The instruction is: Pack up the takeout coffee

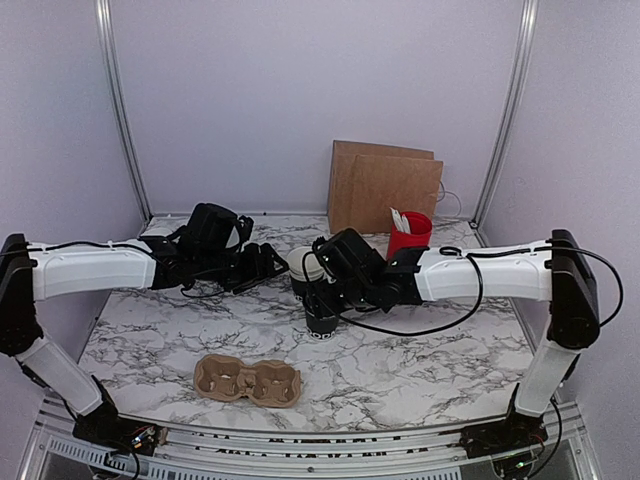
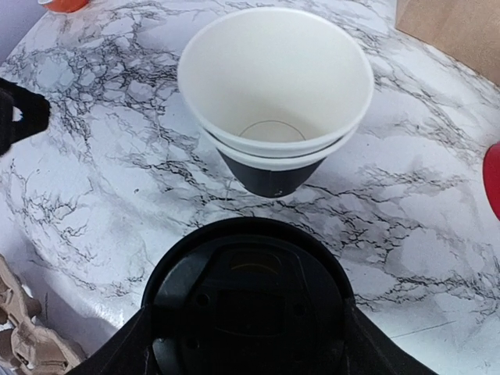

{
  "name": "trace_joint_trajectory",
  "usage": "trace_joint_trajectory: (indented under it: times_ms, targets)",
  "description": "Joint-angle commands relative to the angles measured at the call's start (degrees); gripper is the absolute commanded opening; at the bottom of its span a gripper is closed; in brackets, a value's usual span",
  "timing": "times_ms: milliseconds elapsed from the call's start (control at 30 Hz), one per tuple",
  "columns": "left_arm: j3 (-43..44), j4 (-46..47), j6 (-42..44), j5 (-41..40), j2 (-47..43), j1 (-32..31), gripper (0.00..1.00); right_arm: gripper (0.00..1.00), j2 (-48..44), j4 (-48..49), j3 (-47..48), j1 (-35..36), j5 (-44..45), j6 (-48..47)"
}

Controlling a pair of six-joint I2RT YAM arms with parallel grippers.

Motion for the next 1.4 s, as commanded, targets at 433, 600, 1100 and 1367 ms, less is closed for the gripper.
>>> trace_joint_trajectory:
  times_ms: [433, 600, 1100, 1367]
  targets:
    - [2.6, -1.1, 2.0, 1.1, 1.3, 1.8, 0.74, 0.72, -17.7, -7.7, -16.9, -8.6, 10.7, 6.6]
    - [4.6, -1.0, 2.3, 2.4, 3.3, 1.8, 0.74, 0.72, -23.7, -10.0, -22.8, -15.1, 13.4, 8.7]
    - [3.7, -1.4, 2.8, 2.6, 1.8, 2.2, 0.74, 0.74, -36.3, -10.2, -32.9, -31.9, 12.7, 7.2]
    - [2.9, -1.3, 2.6, 2.5, 1.3, 2.3, 0.74, 0.79, -37.9, -11.1, -32.3, -32.0, 11.9, 8.1]
